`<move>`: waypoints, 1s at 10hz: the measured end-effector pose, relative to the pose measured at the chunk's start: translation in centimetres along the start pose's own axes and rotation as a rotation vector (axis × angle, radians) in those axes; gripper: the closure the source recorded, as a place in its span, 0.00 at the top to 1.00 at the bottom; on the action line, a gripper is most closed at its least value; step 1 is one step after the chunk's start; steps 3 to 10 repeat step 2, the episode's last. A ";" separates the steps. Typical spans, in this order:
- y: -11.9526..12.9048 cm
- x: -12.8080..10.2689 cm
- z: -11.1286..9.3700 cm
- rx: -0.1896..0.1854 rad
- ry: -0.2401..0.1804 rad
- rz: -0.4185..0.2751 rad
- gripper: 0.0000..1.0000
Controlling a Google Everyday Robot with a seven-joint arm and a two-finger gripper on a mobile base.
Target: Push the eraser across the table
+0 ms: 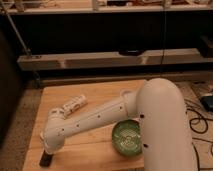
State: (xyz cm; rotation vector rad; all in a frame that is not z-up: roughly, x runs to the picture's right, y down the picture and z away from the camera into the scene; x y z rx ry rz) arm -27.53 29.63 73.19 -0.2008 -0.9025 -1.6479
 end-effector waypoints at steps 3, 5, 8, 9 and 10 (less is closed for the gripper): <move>0.1 0.2 0.1 0.019 -0.007 0.004 0.00; 0.1 0.2 0.1 0.019 -0.007 0.004 0.00; 0.1 0.2 0.1 0.019 -0.007 0.004 0.00; 0.1 0.2 0.1 0.019 -0.007 0.004 0.00; 0.1 0.2 0.1 0.019 -0.007 0.004 0.00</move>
